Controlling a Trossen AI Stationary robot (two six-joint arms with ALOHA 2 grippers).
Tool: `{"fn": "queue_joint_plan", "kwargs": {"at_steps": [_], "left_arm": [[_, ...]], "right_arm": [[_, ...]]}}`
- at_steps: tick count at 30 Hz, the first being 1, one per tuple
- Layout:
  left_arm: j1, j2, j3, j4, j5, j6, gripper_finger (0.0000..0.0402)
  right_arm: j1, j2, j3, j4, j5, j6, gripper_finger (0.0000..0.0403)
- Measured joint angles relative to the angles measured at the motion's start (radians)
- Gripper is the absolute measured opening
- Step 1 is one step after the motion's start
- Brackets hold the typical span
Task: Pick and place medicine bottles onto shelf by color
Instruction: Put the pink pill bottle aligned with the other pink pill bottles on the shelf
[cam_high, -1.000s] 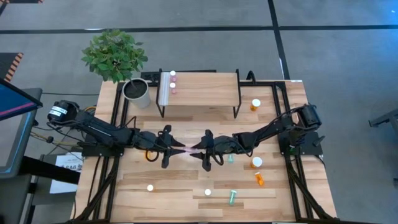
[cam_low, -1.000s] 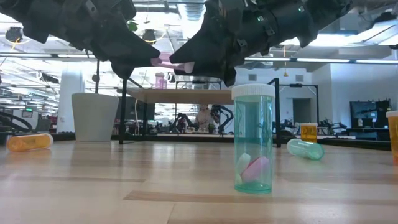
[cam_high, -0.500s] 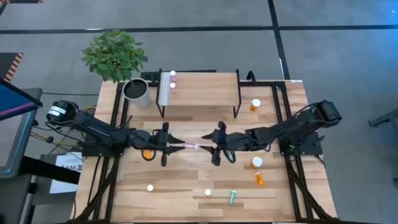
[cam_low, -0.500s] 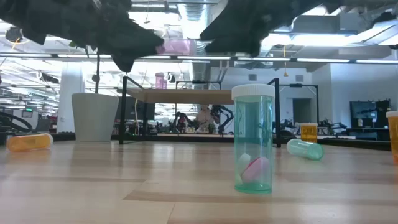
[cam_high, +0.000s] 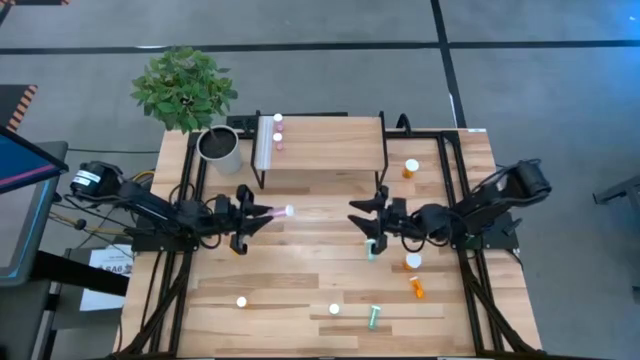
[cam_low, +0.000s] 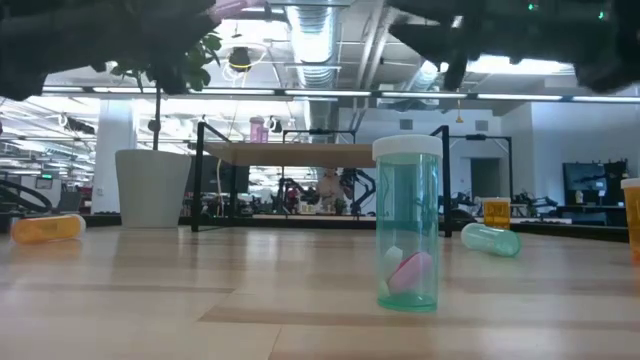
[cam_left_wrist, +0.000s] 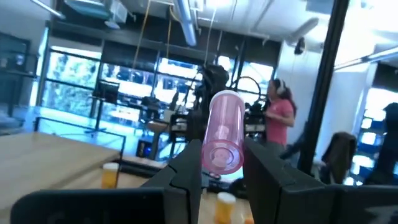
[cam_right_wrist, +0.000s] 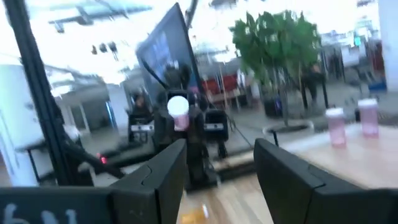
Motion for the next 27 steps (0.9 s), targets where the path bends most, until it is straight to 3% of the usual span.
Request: {"fn": "queue_joint_plan", "kwargs": {"at_steps": [2, 11, 27], "left_arm": [[0.001, 0.014, 0.007, 0.018, -0.011, 0.011, 0.0075], [0.010, 0.180, 0.181, 0.065, -0.001, 0.051, 0.0075], [0.012, 0.364, 0.314, 0.127, 0.058, 0.022, 0.0075]], "right_arm": [[-0.015, 0.058, 0.012, 0.069, -0.043, -0.002, 0.0209], [-0.043, 0.255, 0.234, 0.030, -0.155, -0.041, 0.0209], [-0.049, 0.350, 0.387, 0.066, -0.171, -0.080, 0.0209]]}}
